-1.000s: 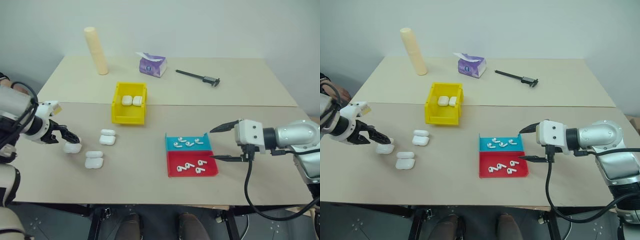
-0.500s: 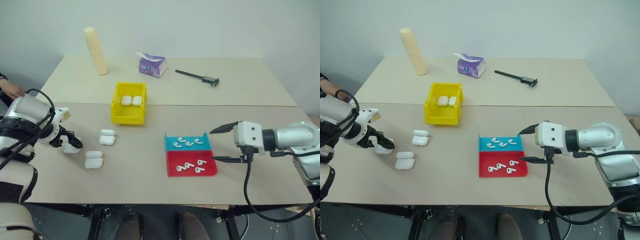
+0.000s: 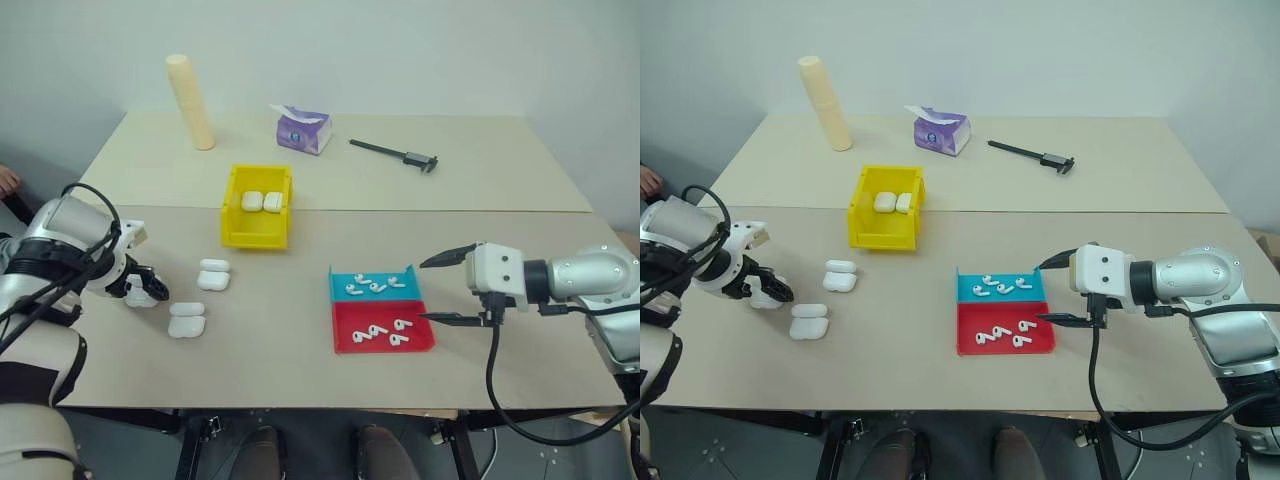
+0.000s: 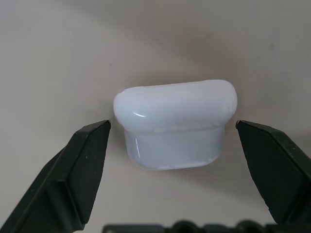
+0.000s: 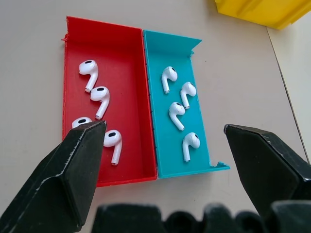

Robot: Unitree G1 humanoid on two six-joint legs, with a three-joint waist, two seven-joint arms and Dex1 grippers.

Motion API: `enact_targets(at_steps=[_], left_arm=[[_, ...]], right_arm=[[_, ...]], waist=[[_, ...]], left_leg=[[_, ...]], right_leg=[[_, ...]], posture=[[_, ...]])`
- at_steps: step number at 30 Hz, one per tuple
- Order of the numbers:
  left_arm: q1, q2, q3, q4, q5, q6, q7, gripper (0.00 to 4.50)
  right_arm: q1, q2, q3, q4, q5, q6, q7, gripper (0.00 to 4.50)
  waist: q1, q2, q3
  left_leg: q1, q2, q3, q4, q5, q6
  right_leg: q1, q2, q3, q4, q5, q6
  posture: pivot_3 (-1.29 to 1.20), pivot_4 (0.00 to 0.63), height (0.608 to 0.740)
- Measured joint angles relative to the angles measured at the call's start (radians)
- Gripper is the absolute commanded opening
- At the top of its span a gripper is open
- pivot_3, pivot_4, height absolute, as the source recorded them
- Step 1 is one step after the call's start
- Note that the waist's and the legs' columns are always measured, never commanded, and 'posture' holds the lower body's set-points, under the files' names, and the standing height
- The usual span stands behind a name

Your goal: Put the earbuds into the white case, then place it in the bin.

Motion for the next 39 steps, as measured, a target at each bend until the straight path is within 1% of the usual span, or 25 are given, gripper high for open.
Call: enact_targets(at_steps=[13,16,17,20,28,31,35,39], left_arm=[[0.031,0.008,0.004,-0.067,0.023,0.028,-0.007,4.5],[0.032,0.008,0.004,-0.079,0.023,0.043,-0.007,3.99],[0.035,0.008,0.004,-0.084,0.023,0.045,-0.007,3.63],[0.042,0.014,0.004,-0.091,0.025,0.042,-0.007,2.81],[0.056,0.022,0.028,-0.104,0.024,0.016,-0.009,2.8],[0.074,0.046,0.061,-0.169,0.022,-0.045,-0.018,2.8],[0.121,0.102,0.164,-0.343,-0.001,-0.091,-0.015,2.8],[0.269,0.117,0.355,-0.576,-0.025,-0.145,0.054,2.8]], right_arm=[[0.006,0.001,0.002,-0.001,-0.019,-0.001,-0.014,4.48],[0.007,0.003,0.002,-0.001,-0.02,-0.001,-0.014,4.5],[0.007,0.003,0.002,-0.001,-0.021,-0.001,-0.014,4.5],[0.007,0.004,0.002,-0.001,-0.029,-0.001,-0.015,4.5],[0.007,0.013,0.002,-0.001,-0.036,-0.001,-0.015,4.5],[0.006,0.013,0.002,-0.002,-0.036,-0.001,-0.016,4.5],[0.004,-0.002,-0.008,-0.006,-0.036,0.0,-0.016,4.5],[-0.006,-0.055,-0.046,-0.027,-0.024,0.024,-0.005,4.5]], waist=[[-0.003,0.0,0.0],[-0.003,0.0,0.0],[-0.003,0.0,0.0],[-0.003,0.0,0.0],[-0.002,0.0,0.0],[-0.002,0.0,0.0],[-0.003,0.0,0.0],[-0.004,0.0,0.0]], left_leg=[[0.001,0.0,0.0,0.0,0.0,0.0],[0.0,0.0,0.0,0.0,0.0,0.0],[0.001,0.0,0.0,0.0,0.0,0.0],[0.001,0.0,0.0,0.0,0.0,0.0],[0.001,0.0,0.0,0.0,0.0,0.0],[0.0,0.0,-0.001,0.0,0.0,0.0],[-0.001,0.0,-0.002,0.0,0.0,0.0],[0.001,0.0,-0.004,0.0,0.0,-0.001]], right_leg=[[0.0,0.0,0.0,0.001,0.0,0.0],[0.0,0.0,0.0,0.001,0.0,0.0],[0.0,0.0,0.0,0.001,0.0,0.0],[0.0,0.0,0.0,0.001,0.0,0.0],[0.0,0.0,0.0,0.001,0.0,0.0],[0.0,0.0,0.0,0.001,0.0,0.0],[0.0,-0.001,0.0,0.0,0.0,0.0],[0.0,-0.001,0.001,0.002,0.0,0.0]], posture=[[0.0,0.15,0.74],[0.0,0.15,0.74],[0.0,0.15,0.74],[0.0,0.15,0.74],[0.0,0.15,0.74],[0.0,0.15,0.74],[0.0,0.15,0.74],[0.0,0.15,0.74]])
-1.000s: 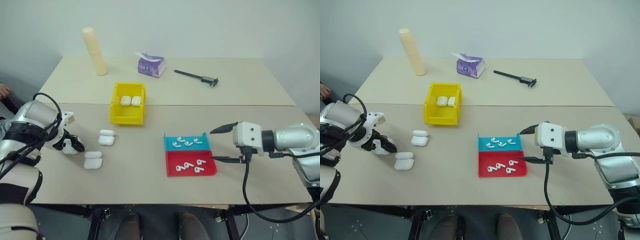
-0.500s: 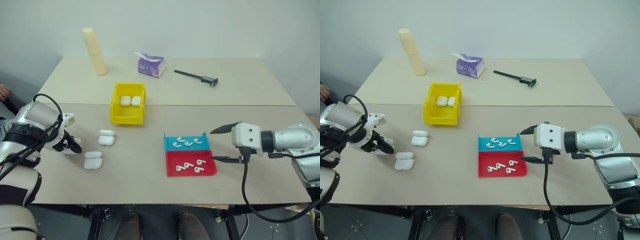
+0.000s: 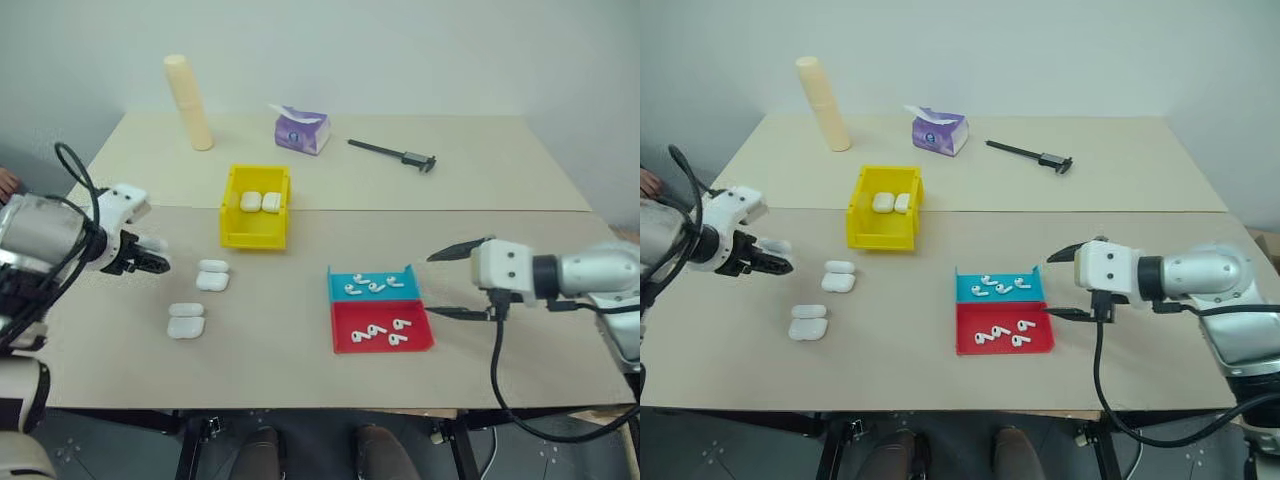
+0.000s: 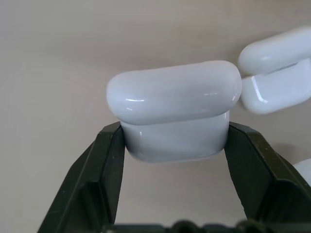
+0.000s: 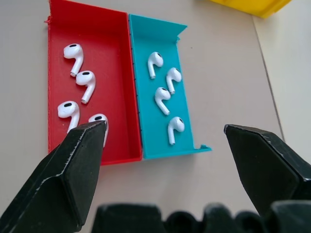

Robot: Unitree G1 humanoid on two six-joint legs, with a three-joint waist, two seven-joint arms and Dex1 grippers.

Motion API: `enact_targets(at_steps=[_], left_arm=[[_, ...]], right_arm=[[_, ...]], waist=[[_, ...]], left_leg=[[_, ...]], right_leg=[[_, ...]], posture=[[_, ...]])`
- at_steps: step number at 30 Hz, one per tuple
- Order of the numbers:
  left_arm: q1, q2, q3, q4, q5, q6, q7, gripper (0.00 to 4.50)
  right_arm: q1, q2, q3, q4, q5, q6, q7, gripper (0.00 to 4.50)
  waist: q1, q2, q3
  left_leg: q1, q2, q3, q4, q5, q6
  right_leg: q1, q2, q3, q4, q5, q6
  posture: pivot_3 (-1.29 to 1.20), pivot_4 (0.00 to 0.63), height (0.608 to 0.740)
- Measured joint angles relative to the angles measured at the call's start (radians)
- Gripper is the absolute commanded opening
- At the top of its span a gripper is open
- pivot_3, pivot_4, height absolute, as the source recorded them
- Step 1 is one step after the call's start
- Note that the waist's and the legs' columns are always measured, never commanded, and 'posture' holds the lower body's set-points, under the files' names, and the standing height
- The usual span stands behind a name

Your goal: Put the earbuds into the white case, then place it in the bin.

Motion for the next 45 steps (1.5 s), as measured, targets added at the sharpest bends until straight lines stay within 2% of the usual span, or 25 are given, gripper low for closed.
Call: enact_targets(at_steps=[2,5,7,9,17,21,27,30,32,40,41,42,45], left_arm=[[0.11,-0.019,0.13,-0.125,-0.019,-0.076,0.044,2.8],[0.306,-0.152,0.377,-0.323,-0.092,-0.274,0.07,2.8],[0.422,-0.257,0.474,-0.435,-0.149,-0.403,0.071,2.8],[0.514,-0.329,0.505,-0.494,-0.184,-0.522,0.061,2.8],[0.707,-0.557,0.474,-0.568,-0.257,-0.906,0.016,2.8],[0.758,-0.614,0.441,-0.568,-0.261,-1.045,0.0,2.8],[0.82,-0.641,0.346,-0.553,-0.26,-1.131,-0.032,2.8],[0.835,-0.641,0.307,-0.549,-0.248,-1.169,-0.037,2.8],[0.841,-0.64,0.284,-0.545,-0.239,-1.19,-0.039,2.8],[0.847,-0.604,0.261,-0.543,-0.204,-1.244,-0.035,2.8],[0.848,-0.603,0.259,-0.543,-0.204,-1.245,-0.031,2.8],[0.85,-0.602,0.258,-0.543,-0.203,-1.245,-0.027,2.8],[0.853,-0.597,0.254,-0.543,-0.198,-1.245,-0.015,2.8]], right_arm=[[-0.023,-0.029,-0.009,-0.02,0.021,0.032,0.02,4.5],[-0.092,-0.083,0.006,-0.06,0.037,0.101,0.064,4.5],[-0.135,-0.114,0.024,-0.098,0.047,0.13,0.103,4.5],[-0.166,-0.132,0.063,-0.124,0.046,0.159,0.14,4.5],[-0.312,-0.128,0.321,-0.189,-0.066,0.329,0.228,4.5],[-0.32,-0.108,0.385,-0.216,-0.108,0.399,0.225,4.5],[-0.348,-0.083,0.468,-0.255,-0.205,0.499,0.202,4.5],[-0.346,-0.068,0.51,-0.278,-0.25,0.525,0.19,3.86],[-0.344,-0.047,0.531,-0.299,-0.264,0.55,0.182,3.19],[-0.34,-0.001,0.604,-0.327,-0.347,0.617,0.146,3.19],[-0.34,0.0,0.607,-0.328,-0.35,0.621,0.146,2.8],[-0.34,0.002,0.61,-0.328,-0.356,0.624,0.146,2.6],[-0.34,0.028,0.629,-0.331,-0.368,0.634,0.143,2.6]], waist=[[-0.001,0.0,0.0],[0.0,0.001,-0.001],[0.001,0.001,-0.001],[0.002,0.001,-0.001],[0.002,0.002,-0.002],[0.002,0.002,-0.002],[0.001,0.002,-0.003],[0.001,0.002,-0.003],[0.0,0.002,-0.003],[0.0,0.002,-0.003],[0.0,0.002,-0.003],[0.0,0.002,-0.003],[-0.001,0.002,-0.003]], left_leg=[[0.001,0.0,-0.001,0.0,0.0,0.0],[0.001,0.0,-0.001,0.0,0.0,0.0],[0.001,0.0,-0.001,0.0,0.0,0.0],[0.001,0.0,-0.001,0.0,0.0,0.0],[0.001,0.0,-0.002,0.0,0.0,0.001],[0.001,0.0,-0.002,0.0,-0.001,0.001],[0.002,0.0,-0.002,0.0,-0.001,0.001],[0.001,0.0,-0.002,0.0,-0.001,0.001],[0.001,0.0,-0.002,0.0,-0.001,0.001],[0.001,0.0,-0.002,0.0,-0.001,0.001],[0.001,0.0,-0.002,0.0,-0.001,0.001],[0.001,0.0,-0.002,0.0,-0.001,0.001],[0.001,0.0,-0.002,0.0,-0.001,0.001]], right_leg=[[0.0,0.0,0.001,0.001,0.0,0.0],[0.0,-0.001,0.001,0.0,0.0,0.0],[0.001,-0.001,0.0,0.0,0.0,0.0],[0.001,-0.001,0.0,0.0,0.0,0.0],[0.001,-0.001,0.0,-0.001,0.0,-0.001],[0.001,-0.001,0.0,-0.002,0.0,-0.001],[0.002,-0.001,0.0,-0.001,0.0,-0.001],[0.001,-0.001,0.0,-0.002,0.0,-0.001],[0.001,-0.001,0.0,-0.001,0.0,-0.001],[0.001,0.0,0.0,-0.001,0.0,-0.001],[0.001,-0.001,0.0,-0.002,0.0,-0.001],[0.001,-0.001,0.0,-0.002,0.0,-0.001],[0.001,0.0,0.0,-0.001,0.0,-0.001]], posture=[[0.0,0.15,0.74],[0.0,0.15,0.74],[0.0,0.15,0.74],[0.0,0.15,0.74],[0.0,0.15,0.74],[0.0,0.15,0.74],[0.0,0.15,0.74],[0.0,0.15,0.74],[0.0,0.15,0.74],[0.0,0.15,0.74],[0.0,0.15,0.74],[0.0,0.15,0.74],[0.0,0.15,0.74]])
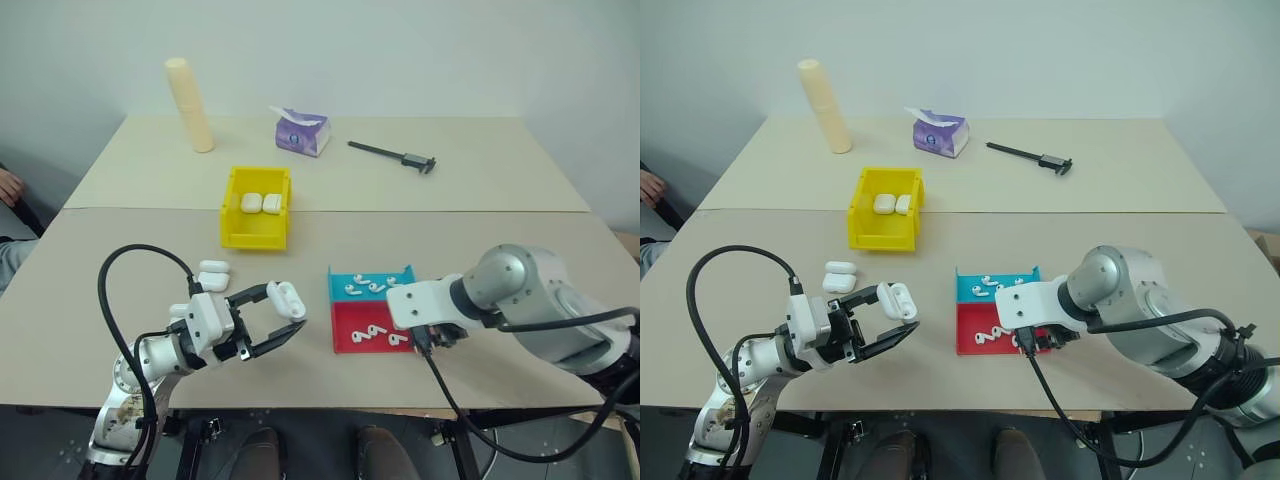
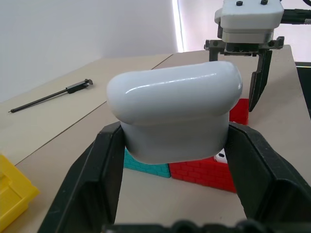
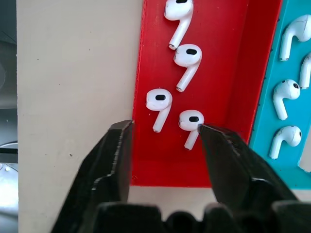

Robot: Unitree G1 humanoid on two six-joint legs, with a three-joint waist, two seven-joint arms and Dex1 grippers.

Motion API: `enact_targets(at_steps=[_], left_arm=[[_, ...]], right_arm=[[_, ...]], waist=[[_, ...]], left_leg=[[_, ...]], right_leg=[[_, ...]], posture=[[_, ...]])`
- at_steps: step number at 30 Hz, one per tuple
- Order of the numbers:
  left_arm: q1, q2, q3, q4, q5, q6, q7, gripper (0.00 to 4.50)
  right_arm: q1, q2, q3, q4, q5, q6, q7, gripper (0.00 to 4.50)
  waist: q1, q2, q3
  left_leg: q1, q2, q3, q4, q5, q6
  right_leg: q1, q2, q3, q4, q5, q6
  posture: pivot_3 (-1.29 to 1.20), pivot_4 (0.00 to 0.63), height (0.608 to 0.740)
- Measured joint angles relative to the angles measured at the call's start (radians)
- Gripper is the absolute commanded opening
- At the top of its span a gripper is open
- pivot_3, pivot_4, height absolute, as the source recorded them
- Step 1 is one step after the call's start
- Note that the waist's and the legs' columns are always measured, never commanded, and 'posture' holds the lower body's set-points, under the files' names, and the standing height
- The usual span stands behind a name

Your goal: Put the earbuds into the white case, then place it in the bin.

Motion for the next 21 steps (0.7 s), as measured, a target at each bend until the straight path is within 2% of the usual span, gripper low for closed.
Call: enact_targets(at_steps=[6,8,21], left_arm=[[0.0,0.002,-0.006,0.0,0.015,0.0,0.018,2.8],[0.0,0.002,-0.014,0.0,0.015,-0.001,0.02,2.8],[0.007,0.012,-0.03,0.0,0.017,-0.001,0.038,2.8]], right_arm=[[0.0,0.016,0.015,-0.012,-0.017,0.011,0.0,2.6],[0.0,0.023,0.027,-0.012,-0.024,0.011,0.0,2.02],[0.0,0.074,0.07,0.021,-0.074,-0.011,-0.006,2.02]], waist=[[0.001,0.0,0.0],[0.001,0.0,0.0],[0.0,0.0,0.0]], left_leg=[[0.0,0.0,0.0,0.0,0.0,0.0],[0.0,0.0,0.0,0.0,0.0,0.0],[0.0,0.0,0.0,0.0,0.0,0.0]], right_leg=[[0.0,0.0,0.0,0.0,0.0,0.0],[0.0,0.0,0.0,0.0,0.0,0.0],[0.0,0.0,0.0,0.0,0.0,0.0]], posture=[[0.0,0.15,0.74],[0.0,0.15,0.74],[0.0,0.15,0.74]])
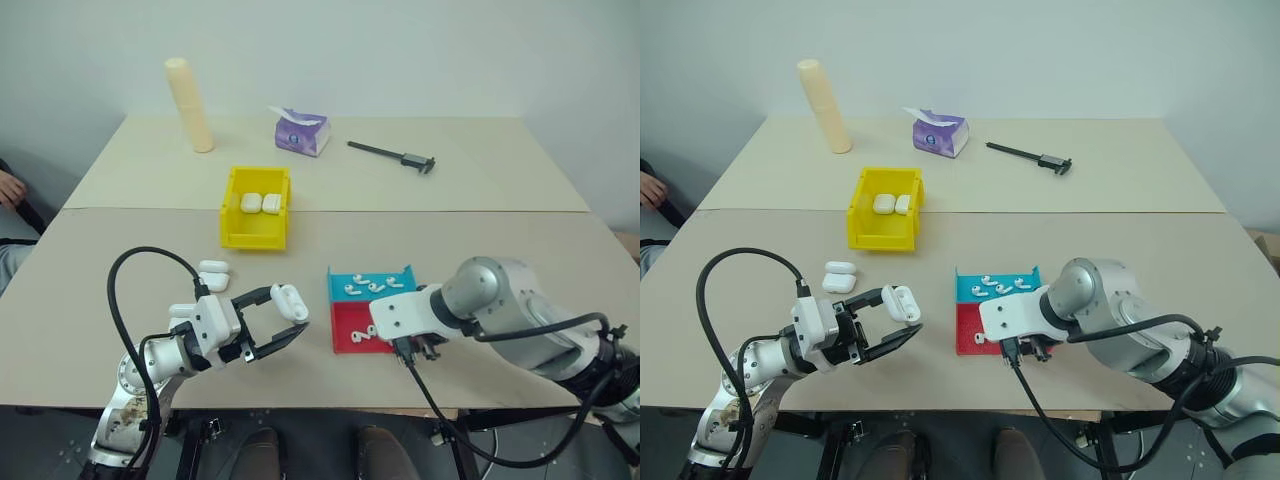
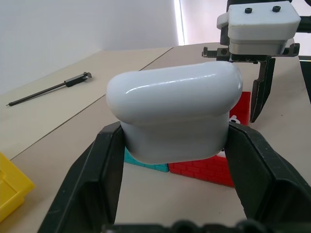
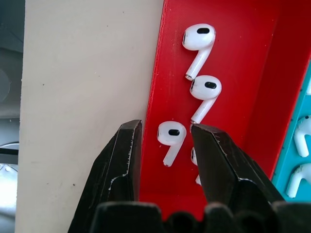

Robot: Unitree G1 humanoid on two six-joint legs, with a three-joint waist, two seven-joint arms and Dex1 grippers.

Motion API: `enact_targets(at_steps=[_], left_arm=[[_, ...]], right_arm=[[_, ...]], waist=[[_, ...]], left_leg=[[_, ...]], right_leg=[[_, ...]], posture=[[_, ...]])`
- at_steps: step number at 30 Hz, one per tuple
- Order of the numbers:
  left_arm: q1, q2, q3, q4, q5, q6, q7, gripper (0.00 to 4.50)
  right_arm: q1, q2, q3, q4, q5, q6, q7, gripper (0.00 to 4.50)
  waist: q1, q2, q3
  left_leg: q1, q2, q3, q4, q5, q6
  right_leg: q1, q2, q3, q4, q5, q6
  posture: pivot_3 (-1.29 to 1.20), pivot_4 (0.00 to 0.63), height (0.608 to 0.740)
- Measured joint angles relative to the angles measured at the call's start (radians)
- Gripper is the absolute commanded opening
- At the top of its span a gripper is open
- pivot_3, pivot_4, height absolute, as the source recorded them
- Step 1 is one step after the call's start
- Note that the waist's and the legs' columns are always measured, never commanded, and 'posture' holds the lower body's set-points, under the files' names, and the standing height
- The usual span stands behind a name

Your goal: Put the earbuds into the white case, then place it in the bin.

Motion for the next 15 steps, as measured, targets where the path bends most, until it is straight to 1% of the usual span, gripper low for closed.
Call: enact_targets(at_steps=[8,15], left_arm=[[0.038,0.025,0.001,-0.007,0.003,0.0,0.006,2.8],[0.04,0.033,0.002,-0.01,0.003,0.0,0.014,2.8]], right_arm=[[0.0,0.016,0.016,0.065,-0.043,-0.045,-0.015,2.02],[0.003,0.032,0.018,0.094,-0.064,-0.079,-0.014,2.02]], waist=[[0.0,0.0,0.0],[0.0,0.0,0.0]], left_leg=[[0.0,0.0,0.0,0.0,0.0,0.0],[0.0,0.0,0.0,0.0,0.0,0.0]], right_leg=[[0.0,0.0,0.0,0.0,0.0,0.0],[0.0,0.0,0.0,0.0,0.0,0.0]], posture=[[0.0,0.15,0.74],[0.0,0.15,0.74]])
